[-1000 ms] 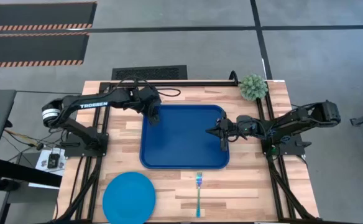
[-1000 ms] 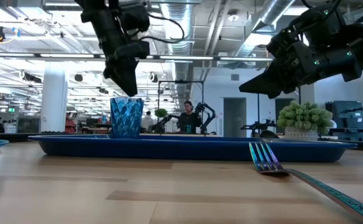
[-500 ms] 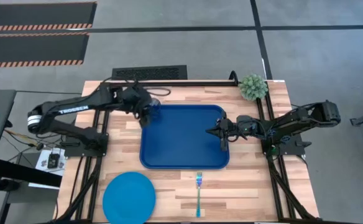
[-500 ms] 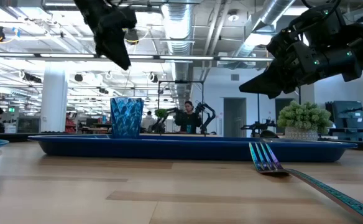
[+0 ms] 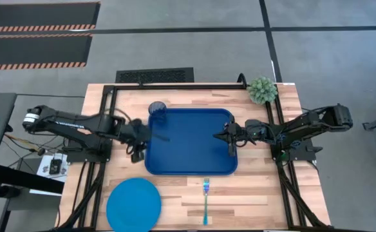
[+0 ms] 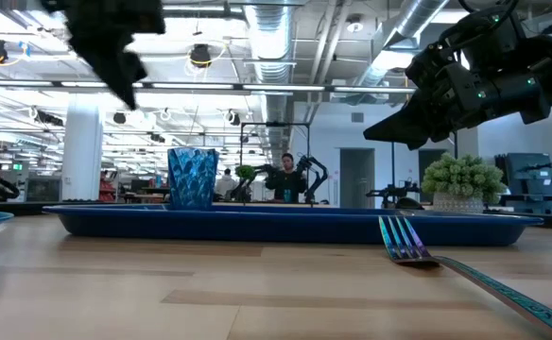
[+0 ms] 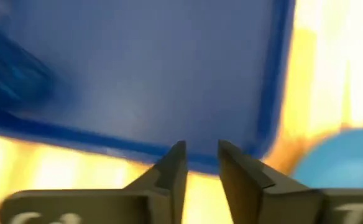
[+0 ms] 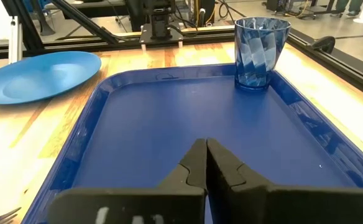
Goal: Pick and place plate/cup/fork/spoon on tray
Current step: Put the blue plate at the bottom of the blue cup on the blue serving tray
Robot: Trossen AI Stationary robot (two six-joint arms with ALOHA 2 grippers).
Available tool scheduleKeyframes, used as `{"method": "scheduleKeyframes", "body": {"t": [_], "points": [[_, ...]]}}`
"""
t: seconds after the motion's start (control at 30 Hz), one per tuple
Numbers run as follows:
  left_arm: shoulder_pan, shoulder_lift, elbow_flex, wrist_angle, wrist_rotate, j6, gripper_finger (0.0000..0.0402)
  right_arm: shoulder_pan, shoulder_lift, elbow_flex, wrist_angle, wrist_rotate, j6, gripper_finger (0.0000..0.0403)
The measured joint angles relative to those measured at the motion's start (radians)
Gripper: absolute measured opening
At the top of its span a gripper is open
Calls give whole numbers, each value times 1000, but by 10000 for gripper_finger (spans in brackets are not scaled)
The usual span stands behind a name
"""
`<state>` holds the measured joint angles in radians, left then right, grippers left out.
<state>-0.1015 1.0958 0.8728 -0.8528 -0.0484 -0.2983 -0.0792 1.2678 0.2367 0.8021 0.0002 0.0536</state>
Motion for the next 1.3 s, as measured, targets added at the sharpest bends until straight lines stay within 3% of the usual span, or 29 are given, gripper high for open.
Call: {"method": "scheduleKeyframes", "body": {"t": [0.17, 0.3, 0.6, 0.77, 0.97, 1.1, 1.3], "points": [[-120, -6, -80, 17, 115, -151, 11, 0, 0, 0, 0, 0, 0, 14], [-225, -2, -128, 65, 208, -274, 7, 0, 0, 0, 0, 0, 0, 16], [-426, -6, -226, 115, 136, -548, 1, 0, 0, 0, 0, 0, 0, 15], [-442, -25, -317, 106, 115, -669, 0, 0, 0, 0, 0, 0, 0, 17], [-430, -142, -399, 163, 113, -752, 0, 0, 0, 0, -1, 0, 0, 14], [-429, -196, -411, 172, 120, -785, 19, -1, 0, 0, 1, 0, 0, 15], [-429, -165, -457, 273, 157, -801, 100, -1, 0, 0, 6, 0, 0, 16]]}}
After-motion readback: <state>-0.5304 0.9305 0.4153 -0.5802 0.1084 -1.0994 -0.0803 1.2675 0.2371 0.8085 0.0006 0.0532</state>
